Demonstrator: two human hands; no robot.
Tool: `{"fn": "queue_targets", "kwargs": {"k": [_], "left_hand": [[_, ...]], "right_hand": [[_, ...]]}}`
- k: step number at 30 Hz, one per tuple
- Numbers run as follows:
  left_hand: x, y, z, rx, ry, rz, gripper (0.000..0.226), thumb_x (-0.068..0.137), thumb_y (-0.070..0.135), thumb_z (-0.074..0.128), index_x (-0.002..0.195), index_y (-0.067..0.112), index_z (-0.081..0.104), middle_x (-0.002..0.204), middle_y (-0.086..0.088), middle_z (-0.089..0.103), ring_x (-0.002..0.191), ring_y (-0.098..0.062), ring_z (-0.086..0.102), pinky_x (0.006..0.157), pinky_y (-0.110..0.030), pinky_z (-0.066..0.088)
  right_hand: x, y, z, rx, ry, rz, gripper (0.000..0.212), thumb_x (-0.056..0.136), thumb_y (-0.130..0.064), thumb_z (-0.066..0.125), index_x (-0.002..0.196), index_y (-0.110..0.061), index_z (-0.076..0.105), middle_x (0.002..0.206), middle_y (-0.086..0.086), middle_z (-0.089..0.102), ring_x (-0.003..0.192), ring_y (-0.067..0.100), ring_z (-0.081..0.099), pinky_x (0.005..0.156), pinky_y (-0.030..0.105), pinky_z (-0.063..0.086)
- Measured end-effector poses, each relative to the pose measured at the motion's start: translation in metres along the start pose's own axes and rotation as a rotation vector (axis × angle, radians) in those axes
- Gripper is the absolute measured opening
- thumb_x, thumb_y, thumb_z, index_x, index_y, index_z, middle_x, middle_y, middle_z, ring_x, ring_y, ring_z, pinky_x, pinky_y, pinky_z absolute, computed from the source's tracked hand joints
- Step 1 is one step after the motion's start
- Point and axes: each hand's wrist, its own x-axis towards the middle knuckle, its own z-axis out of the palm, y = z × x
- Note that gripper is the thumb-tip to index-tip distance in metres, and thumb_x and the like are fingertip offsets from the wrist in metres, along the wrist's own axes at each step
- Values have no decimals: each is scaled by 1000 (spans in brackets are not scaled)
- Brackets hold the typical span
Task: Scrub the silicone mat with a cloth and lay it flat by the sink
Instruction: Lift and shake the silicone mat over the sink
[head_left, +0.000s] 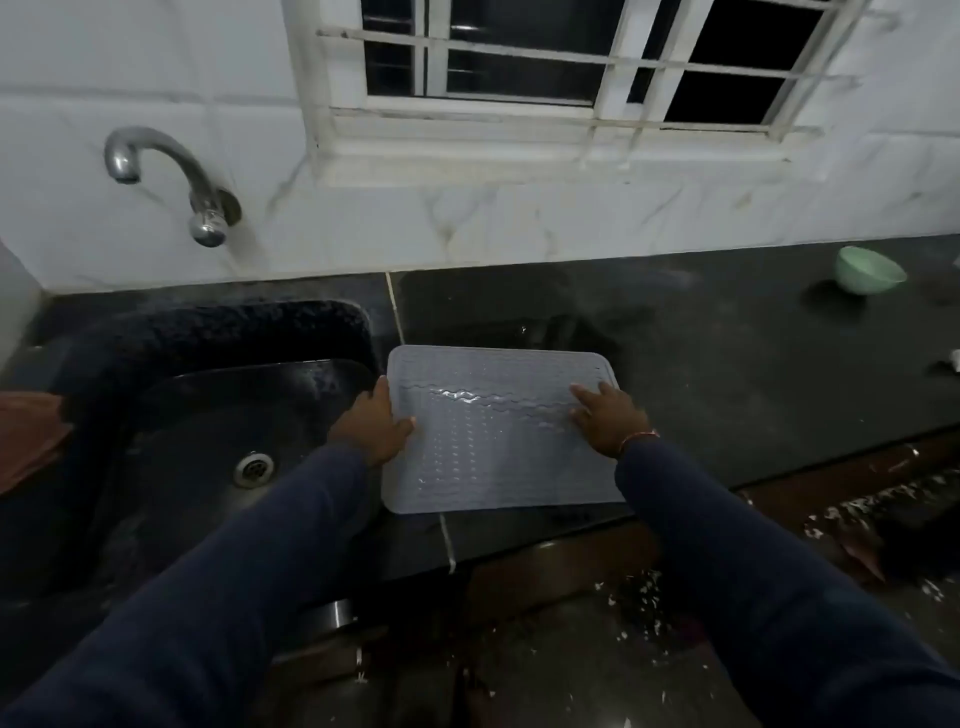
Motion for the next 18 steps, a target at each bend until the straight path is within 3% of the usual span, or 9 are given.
{"fn": "queue_targets", "kwargs": {"k": [3,5,8,11,14,18], "left_hand": [[21,1,11,-48,18,-184,81,91,44,53,151,11,10,147,-21,35,130,-38,41,104,-46,39],[27,-7,14,-79,-25,-266,73,91,45,53,146,7,25,141,-20,44,124,-37,48,100,-44,43],[38,-8,19,-110,-56,-334,55,92,45,52,130,5,49,128,-19,56,111,-37,58,91,-42,49],[42,-8,24,-80,-41,-370,41,94,34,51,118,2,58,117,-20,61,101,-37,62,85,-41,53],[44,-8,26,-29,-19,-377,33,95,26,49,112,0,61,115,-22,62,100,-38,62,84,-41,54],[43,-10,26,-41,32,-312,24,95,22,48,104,5,63,111,-19,63,101,-36,61,85,-43,53]], "right_hand": [[25,26,-1,146,56,231,70,93,-56,43,152,-28,19,150,17,33,132,39,36,107,52,33],[31,39,1,277,-2,348,81,90,-57,49,154,-20,16,151,20,31,135,40,34,108,52,33],[46,57,1,387,-75,400,86,87,-56,59,147,-4,28,149,23,36,134,41,39,106,46,37],[55,67,9,418,-85,416,79,84,-53,66,136,4,45,137,25,50,123,40,51,91,39,44],[58,70,12,447,-86,414,58,84,-38,72,116,9,60,112,23,63,99,36,61,72,35,44],[61,73,7,477,-120,441,50,82,-31,76,106,10,62,102,20,64,95,35,61,71,36,43]]}}
